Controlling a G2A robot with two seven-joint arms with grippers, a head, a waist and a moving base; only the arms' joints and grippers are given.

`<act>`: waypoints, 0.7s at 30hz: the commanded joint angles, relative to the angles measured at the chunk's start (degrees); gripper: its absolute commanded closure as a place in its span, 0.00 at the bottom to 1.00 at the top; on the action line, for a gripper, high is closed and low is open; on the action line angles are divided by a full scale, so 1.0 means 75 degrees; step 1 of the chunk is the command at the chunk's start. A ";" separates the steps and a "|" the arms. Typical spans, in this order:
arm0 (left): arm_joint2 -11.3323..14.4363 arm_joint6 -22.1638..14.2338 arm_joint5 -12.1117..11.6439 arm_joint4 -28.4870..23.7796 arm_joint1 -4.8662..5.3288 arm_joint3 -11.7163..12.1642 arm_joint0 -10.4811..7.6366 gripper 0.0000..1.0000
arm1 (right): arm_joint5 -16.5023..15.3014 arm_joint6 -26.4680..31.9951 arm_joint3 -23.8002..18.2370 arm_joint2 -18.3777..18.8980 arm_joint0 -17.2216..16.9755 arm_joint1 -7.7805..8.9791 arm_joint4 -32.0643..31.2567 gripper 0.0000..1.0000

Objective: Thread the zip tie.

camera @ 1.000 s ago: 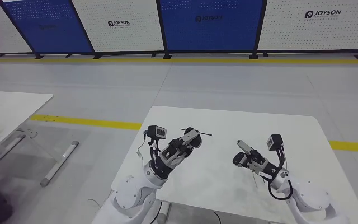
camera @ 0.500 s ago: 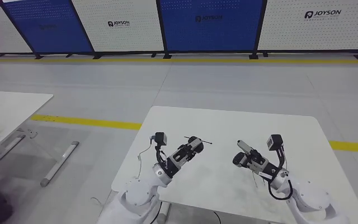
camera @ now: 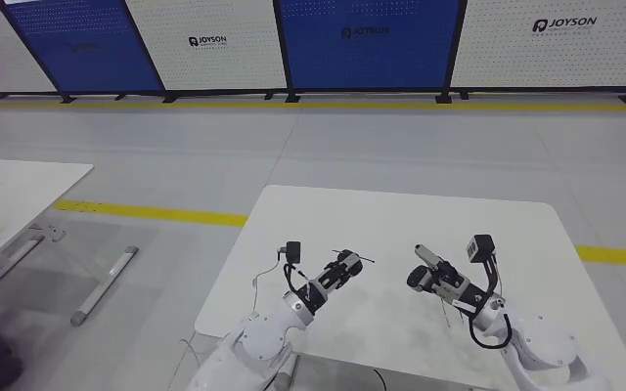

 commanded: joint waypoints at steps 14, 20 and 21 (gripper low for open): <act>-0.0607 -0.0408 -0.0962 -0.0921 0.0114 -0.2557 0.0923 1.00 | 0.0000 0.0000 0.0000 0.0000 0.0000 0.0000 0.0000 0.00; -0.0704 -0.0496 -0.0962 -0.0923 0.0124 -0.2681 0.1118 1.00 | 0.0000 0.0000 0.0000 0.0000 0.0000 0.0000 0.0000 0.00; -0.0677 -0.0509 -0.0962 -0.0844 0.0124 -0.2497 0.1075 1.00 | 0.0000 0.0000 0.0000 0.0000 0.0000 0.0000 0.0000 0.00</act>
